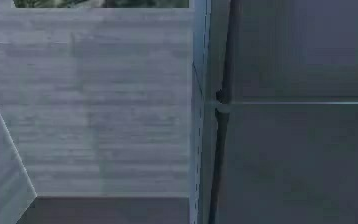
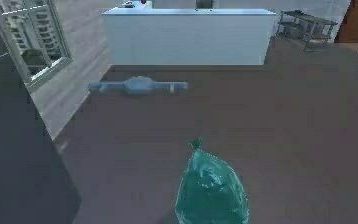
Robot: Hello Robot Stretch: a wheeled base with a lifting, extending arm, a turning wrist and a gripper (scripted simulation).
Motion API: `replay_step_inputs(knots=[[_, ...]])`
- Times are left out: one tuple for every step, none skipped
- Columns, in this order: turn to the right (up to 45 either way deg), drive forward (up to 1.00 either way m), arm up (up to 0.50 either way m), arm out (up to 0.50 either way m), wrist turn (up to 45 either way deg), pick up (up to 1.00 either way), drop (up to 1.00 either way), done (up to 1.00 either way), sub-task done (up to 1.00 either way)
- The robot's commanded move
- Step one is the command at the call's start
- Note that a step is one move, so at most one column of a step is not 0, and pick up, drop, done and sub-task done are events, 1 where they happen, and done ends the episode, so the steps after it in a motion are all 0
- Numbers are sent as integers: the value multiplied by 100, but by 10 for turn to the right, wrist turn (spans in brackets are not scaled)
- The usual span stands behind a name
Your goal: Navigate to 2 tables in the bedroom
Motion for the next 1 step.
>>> replay_step_inputs(knots=[[450, 0, 0, 0, 0, 0, 0, 0, 0]])
